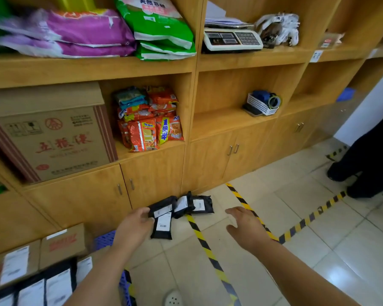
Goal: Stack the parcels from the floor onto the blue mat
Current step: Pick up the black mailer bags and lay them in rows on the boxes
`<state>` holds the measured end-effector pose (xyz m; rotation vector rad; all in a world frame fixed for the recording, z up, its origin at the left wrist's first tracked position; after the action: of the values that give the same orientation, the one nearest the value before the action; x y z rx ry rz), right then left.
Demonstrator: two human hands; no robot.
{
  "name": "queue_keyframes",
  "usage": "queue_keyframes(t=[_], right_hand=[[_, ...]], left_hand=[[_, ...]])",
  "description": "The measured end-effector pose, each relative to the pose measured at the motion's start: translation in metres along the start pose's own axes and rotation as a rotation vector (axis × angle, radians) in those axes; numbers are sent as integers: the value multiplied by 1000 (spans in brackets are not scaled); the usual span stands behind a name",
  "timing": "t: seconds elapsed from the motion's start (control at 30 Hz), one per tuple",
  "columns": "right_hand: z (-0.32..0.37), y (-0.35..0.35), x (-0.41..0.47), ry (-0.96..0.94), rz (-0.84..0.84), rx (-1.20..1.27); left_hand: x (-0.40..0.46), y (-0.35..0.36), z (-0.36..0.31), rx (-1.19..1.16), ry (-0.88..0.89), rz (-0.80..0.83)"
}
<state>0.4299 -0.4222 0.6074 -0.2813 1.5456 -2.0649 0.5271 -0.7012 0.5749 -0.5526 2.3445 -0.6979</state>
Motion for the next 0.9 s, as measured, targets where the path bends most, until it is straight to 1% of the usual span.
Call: queue_keyframes(t=[0.2, 0.47, 0.67, 0.77, 0.9], right_hand=[[-22, -23, 78, -30, 40, -37], [-42, -31, 185, -48, 118, -34], [-45, -23, 254, -119, 170, 0], [-49, -13, 289, -170, 205, 18], [-54, 3, 334, -266, 315, 35]], left_hand=[[69, 17, -40, -95, -35, 0], [155, 16, -73, -136, -87, 21], [190, 17, -88, -181, -151, -23], [202, 22, -88, -213, -213, -58], [214, 35, -88, -245, -303, -124]])
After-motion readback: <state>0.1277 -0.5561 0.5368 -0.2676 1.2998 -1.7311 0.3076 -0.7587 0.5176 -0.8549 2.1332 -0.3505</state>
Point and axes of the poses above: each hand's wrist, its own x-axis towards the middle knuckle, its own y-axis out of the palm, z = x × y, the point moved 8 cm from there along x, towards the middle knuckle, and after that the axes turned 9 degrees about -y, right-handed, at the moved point
